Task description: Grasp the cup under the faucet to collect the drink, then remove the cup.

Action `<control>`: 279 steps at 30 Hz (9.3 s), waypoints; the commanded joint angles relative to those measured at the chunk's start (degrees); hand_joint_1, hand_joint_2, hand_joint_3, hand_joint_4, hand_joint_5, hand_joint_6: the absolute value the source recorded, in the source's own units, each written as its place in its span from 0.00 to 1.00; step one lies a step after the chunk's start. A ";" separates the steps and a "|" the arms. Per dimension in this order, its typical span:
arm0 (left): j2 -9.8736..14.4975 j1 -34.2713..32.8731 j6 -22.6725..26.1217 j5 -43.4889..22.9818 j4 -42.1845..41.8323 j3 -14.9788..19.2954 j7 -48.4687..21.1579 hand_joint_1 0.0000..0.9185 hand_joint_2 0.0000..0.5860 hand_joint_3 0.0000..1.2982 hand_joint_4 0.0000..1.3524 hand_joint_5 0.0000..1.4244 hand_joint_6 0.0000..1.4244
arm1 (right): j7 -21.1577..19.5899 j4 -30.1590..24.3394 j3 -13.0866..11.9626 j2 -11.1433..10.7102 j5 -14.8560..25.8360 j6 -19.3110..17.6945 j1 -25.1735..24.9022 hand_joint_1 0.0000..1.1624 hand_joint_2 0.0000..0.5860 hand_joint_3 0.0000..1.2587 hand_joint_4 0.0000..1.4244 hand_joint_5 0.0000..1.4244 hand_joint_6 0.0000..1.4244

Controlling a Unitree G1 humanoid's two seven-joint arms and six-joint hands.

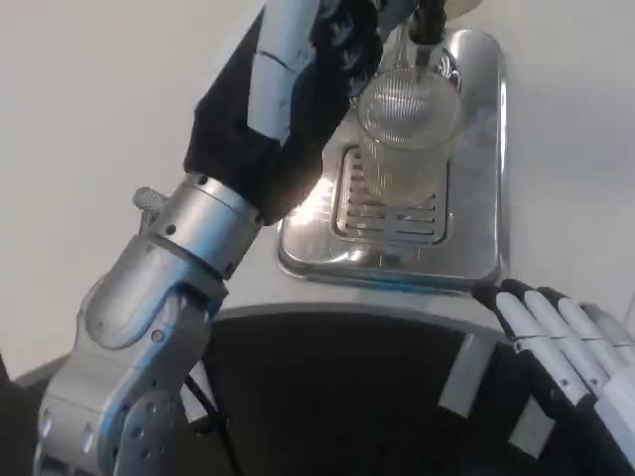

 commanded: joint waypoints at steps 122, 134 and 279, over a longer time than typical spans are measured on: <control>10.30 6.12 -23.59 37.21 10.45 8.02 8.85 0.00 0.36 0.00 0.00 0.00 0.00 | -16.75 17.65 15.38 3.79 7.84 41.98 -34.83 0.89 0.17 0.00 0.00 0.00 0.06; 14.00 16.34 -23.60 51.30 9.19 5.42 12.63 0.00 0.39 0.00 0.00 0.00 0.00 | -17.54 22.29 14.40 2.60 9.38 42.12 -40.58 0.90 0.24 0.00 0.00 0.00 0.04; 16.68 22.09 -21.62 55.81 7.94 3.58 11.39 0.00 0.39 0.00 0.00 0.00 0.00 | -37.61 54.16 19.21 3.90 19.30 32.38 -67.04 1.00 0.75 0.55 0.49 0.52 0.66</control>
